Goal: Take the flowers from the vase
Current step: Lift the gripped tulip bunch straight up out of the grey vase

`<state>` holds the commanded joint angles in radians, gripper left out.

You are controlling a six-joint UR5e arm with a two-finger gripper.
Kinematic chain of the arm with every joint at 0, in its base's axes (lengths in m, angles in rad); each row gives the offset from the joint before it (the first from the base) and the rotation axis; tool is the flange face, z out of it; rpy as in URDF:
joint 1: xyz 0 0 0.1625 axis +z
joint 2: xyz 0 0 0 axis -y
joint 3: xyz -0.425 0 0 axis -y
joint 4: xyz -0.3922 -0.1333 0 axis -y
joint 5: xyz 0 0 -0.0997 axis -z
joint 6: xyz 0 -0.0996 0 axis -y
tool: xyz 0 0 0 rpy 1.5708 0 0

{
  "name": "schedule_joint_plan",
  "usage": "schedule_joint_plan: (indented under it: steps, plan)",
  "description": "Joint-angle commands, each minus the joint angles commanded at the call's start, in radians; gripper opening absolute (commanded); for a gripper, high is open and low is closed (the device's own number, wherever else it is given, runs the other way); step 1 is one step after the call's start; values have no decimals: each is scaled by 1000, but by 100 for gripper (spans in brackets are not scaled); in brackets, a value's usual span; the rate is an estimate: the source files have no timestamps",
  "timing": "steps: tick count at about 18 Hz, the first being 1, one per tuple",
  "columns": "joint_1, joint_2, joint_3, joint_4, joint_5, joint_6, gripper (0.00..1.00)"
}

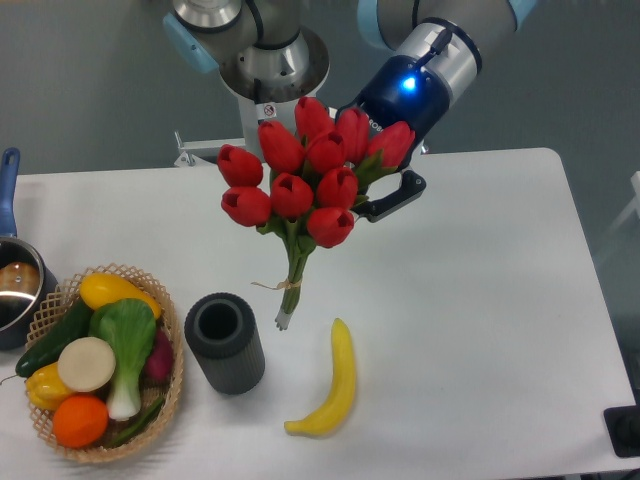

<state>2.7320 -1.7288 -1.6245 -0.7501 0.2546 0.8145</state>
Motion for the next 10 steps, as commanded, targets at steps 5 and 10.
schedule_joint_plan:
  steps: [5, 10]
  plan:
    - [5, 2, 0, 0, 2, 2, 48]
    - [11, 2, 3, -2, 3, 0, 48]
